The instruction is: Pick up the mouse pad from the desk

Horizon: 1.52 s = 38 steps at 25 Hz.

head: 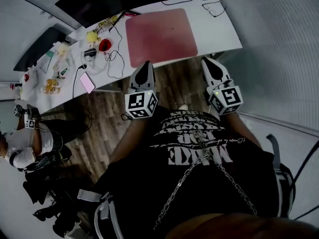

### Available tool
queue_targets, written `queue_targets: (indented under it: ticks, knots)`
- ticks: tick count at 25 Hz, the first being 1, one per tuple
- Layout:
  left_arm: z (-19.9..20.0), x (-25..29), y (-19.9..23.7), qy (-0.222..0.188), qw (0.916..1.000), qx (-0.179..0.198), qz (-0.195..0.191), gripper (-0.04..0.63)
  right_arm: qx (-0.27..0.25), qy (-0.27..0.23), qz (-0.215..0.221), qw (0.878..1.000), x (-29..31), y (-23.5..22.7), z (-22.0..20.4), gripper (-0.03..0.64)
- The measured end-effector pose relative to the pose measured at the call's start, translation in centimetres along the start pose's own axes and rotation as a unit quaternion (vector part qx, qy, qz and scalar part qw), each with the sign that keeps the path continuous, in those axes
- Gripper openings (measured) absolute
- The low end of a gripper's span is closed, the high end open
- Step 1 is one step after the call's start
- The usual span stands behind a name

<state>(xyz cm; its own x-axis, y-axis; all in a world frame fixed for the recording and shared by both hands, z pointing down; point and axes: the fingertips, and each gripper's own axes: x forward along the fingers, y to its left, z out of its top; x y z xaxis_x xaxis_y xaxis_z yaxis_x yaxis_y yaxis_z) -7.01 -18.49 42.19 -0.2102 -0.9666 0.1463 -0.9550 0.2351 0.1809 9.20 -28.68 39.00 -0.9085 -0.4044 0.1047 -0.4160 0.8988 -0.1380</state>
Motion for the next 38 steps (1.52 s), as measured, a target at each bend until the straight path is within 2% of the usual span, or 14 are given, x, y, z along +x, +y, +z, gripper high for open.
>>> queue_targets:
  ticks: [4,9,18,33,38]
  knots:
    - [0.1,0.0,1.0,0.002,0.9997,-0.002,0.023,0.005,0.003,0.003,0.013,1.000,0.6,-0.4,-0.2,0.000]
    - [-0.4,0.3,2.0,0.011,0.9994,0.001,0.032,0.005,0.012,0.008,0.022,1.000,2.0,-0.3,-0.8,0.000]
    - [0.0,3.9,4.4,0.018,0.9997,0.001,0.016,0.005,0.010,0.014,0.006,1.000,6.0,-1.3,-0.8,0.000]
    - [1.1,11.7,15.4,0.033,0.9989,-0.033,-0.003,0.005,-0.004,0.044,-0.002,0.999,19.3,0.5,-0.3,0.000]
    - [1.2,14.4,19.9,0.040,0.9982,-0.043,-0.011,0.005,-0.017,0.048,-0.025,0.998,23.7,0.4,0.0,0.000]
